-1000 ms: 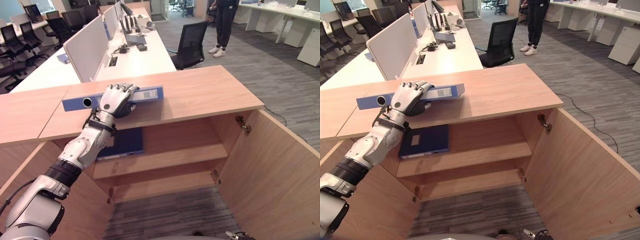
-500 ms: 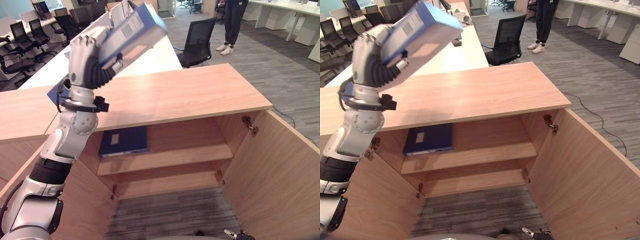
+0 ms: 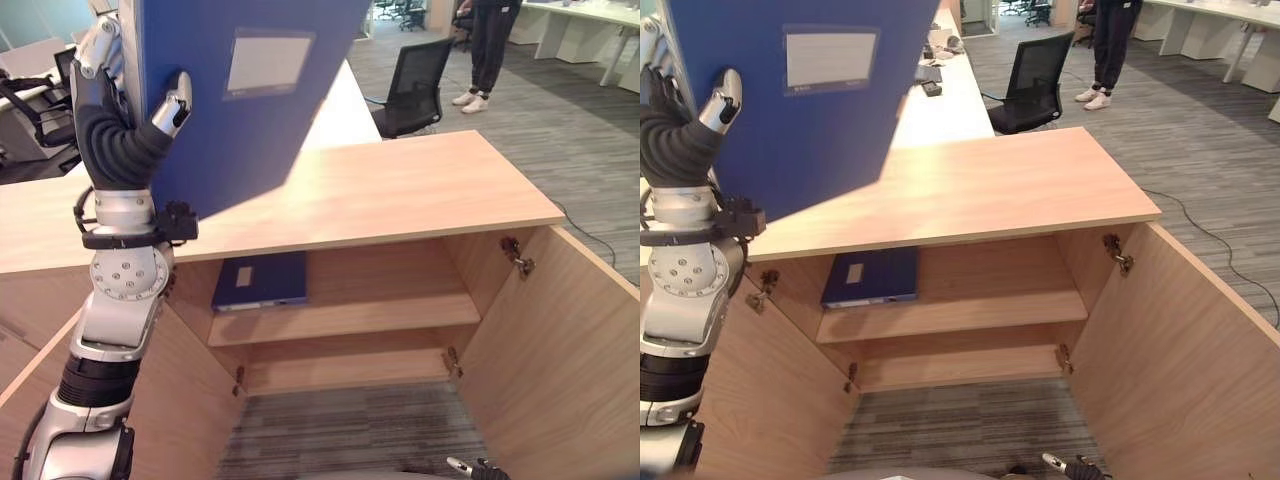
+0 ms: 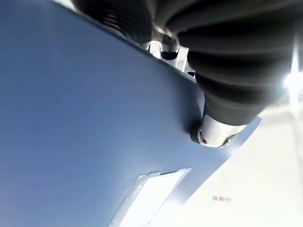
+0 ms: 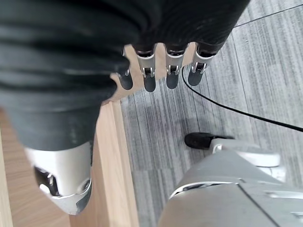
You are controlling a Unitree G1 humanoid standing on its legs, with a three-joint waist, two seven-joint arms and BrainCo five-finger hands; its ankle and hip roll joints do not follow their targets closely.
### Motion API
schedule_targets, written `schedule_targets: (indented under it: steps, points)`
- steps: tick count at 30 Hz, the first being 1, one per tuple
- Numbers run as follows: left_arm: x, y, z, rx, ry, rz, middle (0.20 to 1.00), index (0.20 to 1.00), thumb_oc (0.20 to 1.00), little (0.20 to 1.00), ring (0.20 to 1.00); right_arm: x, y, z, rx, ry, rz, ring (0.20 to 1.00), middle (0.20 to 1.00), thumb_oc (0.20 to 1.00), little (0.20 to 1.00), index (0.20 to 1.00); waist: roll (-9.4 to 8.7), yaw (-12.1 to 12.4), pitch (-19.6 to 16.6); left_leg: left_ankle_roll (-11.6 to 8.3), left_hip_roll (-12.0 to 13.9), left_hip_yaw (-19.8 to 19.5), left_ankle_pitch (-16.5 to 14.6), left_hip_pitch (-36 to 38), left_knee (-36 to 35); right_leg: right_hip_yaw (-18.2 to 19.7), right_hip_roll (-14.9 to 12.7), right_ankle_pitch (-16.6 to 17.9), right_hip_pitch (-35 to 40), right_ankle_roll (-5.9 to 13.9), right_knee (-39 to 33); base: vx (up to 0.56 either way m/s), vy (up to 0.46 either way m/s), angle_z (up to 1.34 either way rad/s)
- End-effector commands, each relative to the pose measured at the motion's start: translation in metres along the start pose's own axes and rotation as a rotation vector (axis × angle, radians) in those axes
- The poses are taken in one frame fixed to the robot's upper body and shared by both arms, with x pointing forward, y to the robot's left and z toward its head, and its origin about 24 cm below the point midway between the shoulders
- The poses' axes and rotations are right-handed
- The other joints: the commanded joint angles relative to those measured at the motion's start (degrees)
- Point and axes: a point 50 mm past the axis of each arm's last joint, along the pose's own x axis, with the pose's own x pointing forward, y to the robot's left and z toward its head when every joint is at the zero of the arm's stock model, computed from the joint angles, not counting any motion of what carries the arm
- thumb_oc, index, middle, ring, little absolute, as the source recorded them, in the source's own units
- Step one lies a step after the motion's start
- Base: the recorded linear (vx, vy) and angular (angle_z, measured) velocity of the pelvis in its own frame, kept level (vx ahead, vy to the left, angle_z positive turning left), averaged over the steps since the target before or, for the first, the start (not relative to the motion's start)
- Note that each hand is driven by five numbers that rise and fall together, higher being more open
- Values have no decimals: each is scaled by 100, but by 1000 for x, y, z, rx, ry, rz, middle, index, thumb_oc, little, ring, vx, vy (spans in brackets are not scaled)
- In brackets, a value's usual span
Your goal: Put the empty folder in the office cabinet
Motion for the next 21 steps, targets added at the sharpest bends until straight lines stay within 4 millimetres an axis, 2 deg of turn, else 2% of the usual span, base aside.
schedule_targets:
  steps: [1, 8, 14, 21]
  points:
    - [16, 15, 19, -136, -111, 39, 200, 200, 200, 200, 200, 5, 5, 27, 13, -47, 16, 1000, 1000, 1000, 1000, 1000, -275, -19, 52, -135, -117, -215, -68, -258, 70, -24, -247, -748, 445, 409, 92, 0, 0, 0]
    - [-16, 14, -2, -336, 80, 28, 200, 200, 200, 200, 200, 6, 8, 34, 20, -65, 41, 1000, 1000, 1000, 1000, 1000, -307, 70, 100, -117, -110, -255, -61, -294, 70, -42, -235, -747, 440, 380, 95, -4, -1, 3]
    - [-34, 15, -16, -366, 195, 33, 200, 200, 200, 200, 200, 6, 9, 42, 23, -91, 47, 1000, 1000, 1000, 1000, 1000, -327, 122, 121, -111, -105, -287, -142, -245, 70, -58, -229, -806, 495, 377, 87, 20, 1, 1]
    - [-58, 7, -26, -389, 330, -39, 200, 200, 200, 200, 200, 5, 14, 69, 37, -190, 89, 1000, 1000, 1000, 1000, 1000, -348, 187, 159, -99, -91, -304, -143, -259, 70, -60, -230, -810, 502, 367, 95, 0, 0, 0]
